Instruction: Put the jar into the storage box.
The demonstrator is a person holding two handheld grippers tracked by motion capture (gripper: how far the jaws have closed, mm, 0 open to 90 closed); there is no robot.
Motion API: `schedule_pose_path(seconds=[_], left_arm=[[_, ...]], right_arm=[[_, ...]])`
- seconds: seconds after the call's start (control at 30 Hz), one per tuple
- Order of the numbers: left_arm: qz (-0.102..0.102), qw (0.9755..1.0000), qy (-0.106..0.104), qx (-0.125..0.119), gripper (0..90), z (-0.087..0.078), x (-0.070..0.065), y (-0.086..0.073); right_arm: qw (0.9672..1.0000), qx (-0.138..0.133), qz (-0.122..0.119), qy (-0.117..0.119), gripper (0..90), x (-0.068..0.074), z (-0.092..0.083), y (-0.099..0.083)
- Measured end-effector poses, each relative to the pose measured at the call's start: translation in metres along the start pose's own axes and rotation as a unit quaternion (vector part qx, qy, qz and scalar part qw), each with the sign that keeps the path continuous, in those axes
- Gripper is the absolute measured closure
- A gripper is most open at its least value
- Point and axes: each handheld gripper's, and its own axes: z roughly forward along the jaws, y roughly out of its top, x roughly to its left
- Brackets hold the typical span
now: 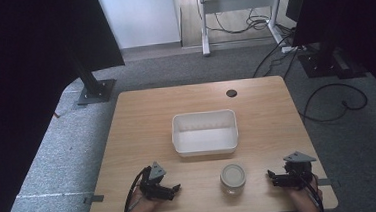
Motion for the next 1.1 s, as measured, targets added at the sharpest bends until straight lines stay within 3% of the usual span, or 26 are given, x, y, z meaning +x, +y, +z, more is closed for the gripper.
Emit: schedule_pose_path(seconds=[0.8, 1.1], left_arm=[[-0.003, 1.0000, 0.005, 0.001, 3.2, -0.0005, -0.0025, 0.0011], [0.004, 1.0000, 0.003, -0.004, 5.7, -0.0019, -0.0096, 0.0081]], right_arm=[[1.0000, 0.000, 0.000, 0.000, 2.2, 0.0000, 0.0000, 0.0000], [1.0000, 0.000, 0.000, 0.000, 2.2, 0.0000, 0.0000, 0.0000]])
